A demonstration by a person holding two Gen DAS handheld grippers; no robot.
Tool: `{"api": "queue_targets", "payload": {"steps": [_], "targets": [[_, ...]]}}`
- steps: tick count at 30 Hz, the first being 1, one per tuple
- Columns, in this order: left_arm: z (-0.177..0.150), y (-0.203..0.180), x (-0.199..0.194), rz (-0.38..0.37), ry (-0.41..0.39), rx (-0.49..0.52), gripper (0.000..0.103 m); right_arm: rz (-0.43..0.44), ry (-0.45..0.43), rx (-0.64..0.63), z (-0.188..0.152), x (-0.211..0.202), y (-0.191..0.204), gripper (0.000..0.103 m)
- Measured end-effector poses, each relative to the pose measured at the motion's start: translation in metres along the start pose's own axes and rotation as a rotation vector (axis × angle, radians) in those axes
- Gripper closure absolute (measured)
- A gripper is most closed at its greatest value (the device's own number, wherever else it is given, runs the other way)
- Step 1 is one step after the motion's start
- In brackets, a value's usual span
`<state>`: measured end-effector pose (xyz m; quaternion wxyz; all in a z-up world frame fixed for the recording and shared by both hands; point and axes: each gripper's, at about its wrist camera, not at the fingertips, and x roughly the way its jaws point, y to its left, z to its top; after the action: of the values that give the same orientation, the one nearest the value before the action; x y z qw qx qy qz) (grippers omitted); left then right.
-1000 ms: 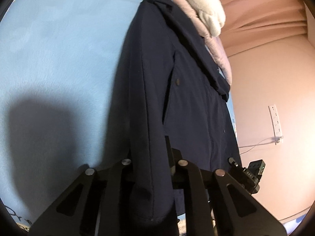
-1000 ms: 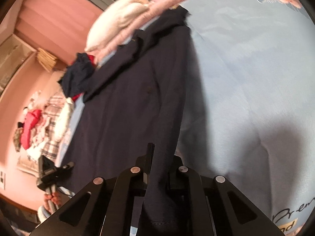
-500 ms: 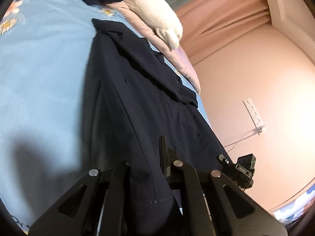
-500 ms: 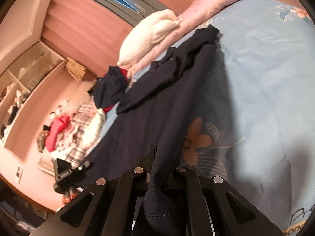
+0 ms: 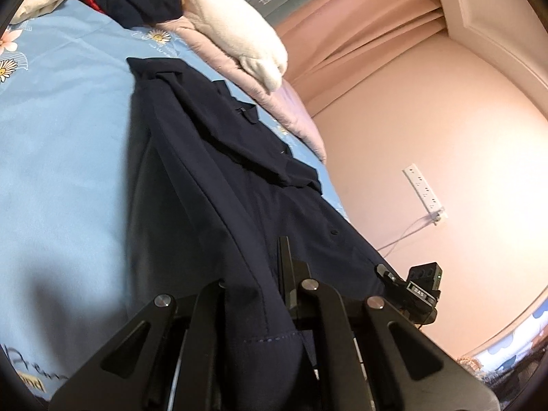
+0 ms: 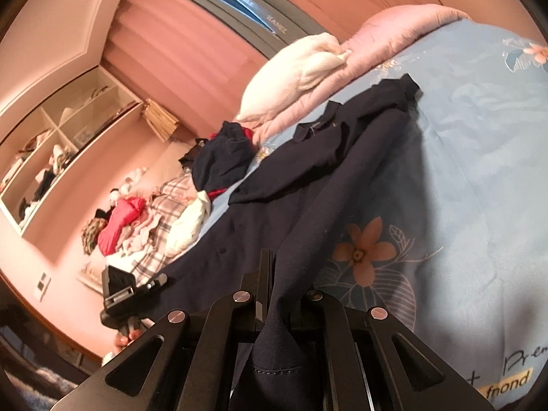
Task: Fold large clothes
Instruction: 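Close both grippers on the jacket hem, then lift the hem with both grippers and carry it toward the collar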
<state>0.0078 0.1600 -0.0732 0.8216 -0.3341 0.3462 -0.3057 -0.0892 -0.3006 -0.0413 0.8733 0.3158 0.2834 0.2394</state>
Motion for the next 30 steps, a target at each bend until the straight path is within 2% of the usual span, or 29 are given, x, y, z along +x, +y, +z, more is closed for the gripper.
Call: {"api": "queue_targets", "payload": {"steps": [7,17,24,30], "targets": [[-0.010,-0.022,-0.021,-0.051,-0.018,0.032,0.098,0.034,-0.027,-0.067,-0.001,-0.019,0.015,0.096],[-0.013,-0.064,-0.060,-0.147,-0.080,0.110,0.098,0.132,-0.121,-0.158,0.006,-0.046,0.040,0.096],[-0.006,-0.091,-0.080,-0.255,-0.127,0.141,0.098,0.203,-0.210,-0.211,0.012,-0.070,0.051,0.096],[0.008,-0.100,-0.093,-0.278,-0.178,0.162,0.098,0.224,-0.273,-0.215,0.014,-0.083,0.046,0.096]]}}
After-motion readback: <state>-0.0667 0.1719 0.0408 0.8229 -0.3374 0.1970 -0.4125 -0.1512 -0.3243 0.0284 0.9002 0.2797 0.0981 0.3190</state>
